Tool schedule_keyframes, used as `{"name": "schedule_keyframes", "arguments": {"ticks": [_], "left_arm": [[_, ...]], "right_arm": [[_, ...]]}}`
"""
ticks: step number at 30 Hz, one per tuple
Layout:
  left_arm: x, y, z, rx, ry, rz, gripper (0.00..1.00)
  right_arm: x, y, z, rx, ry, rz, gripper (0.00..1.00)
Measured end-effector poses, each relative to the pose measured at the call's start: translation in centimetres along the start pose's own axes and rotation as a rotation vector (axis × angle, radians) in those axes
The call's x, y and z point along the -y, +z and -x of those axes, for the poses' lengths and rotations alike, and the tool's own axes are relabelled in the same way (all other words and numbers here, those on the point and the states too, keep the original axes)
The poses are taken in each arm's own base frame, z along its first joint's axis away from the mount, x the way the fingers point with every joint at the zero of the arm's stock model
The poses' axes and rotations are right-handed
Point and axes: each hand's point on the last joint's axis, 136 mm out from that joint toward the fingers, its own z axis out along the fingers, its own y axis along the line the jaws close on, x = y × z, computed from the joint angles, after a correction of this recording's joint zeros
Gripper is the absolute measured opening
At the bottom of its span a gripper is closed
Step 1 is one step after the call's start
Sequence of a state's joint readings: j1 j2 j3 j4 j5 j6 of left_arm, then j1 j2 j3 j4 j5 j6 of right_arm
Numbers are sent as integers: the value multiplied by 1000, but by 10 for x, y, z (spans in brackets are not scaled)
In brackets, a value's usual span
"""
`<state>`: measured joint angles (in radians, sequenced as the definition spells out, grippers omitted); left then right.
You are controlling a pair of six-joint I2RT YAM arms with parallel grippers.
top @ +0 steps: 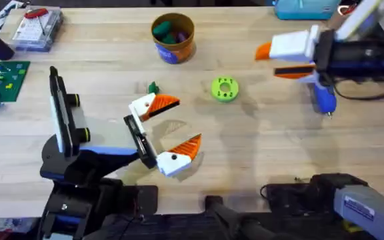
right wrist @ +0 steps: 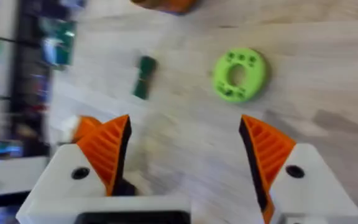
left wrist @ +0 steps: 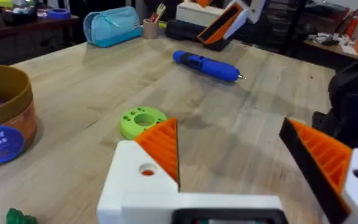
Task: Pick up the gripper from the table and insert it into the empty holder that is missing its gripper. Then pick up a screw, insert it into the mounting hole, and use the screwdriver to tighten it. Finally, clean up the table by picking up the vegetable and placing it into the bucket.
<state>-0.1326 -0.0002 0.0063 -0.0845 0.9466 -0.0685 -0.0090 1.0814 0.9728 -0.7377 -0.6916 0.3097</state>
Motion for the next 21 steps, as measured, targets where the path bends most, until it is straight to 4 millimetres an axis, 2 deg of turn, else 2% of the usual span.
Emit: {"name": "schedule_keyframes", "arguments": {"ticks": [8, 11, 17, 21], "left_arm": [[0, 0, 0, 0, 0, 0, 990], [0, 0, 0, 0, 0, 0, 990], [0, 0, 0, 0, 0, 0, 990], [0, 0, 0, 0, 0, 0, 990]], "right_arm": [[39, -40, -31, -49, -134, -343, 995], [48, -47, -33, -46, -165, -406, 995], [48, -54, -34, -31, -253, -464, 995], [45, -43, -36, -75, -307, -473, 995]]}}
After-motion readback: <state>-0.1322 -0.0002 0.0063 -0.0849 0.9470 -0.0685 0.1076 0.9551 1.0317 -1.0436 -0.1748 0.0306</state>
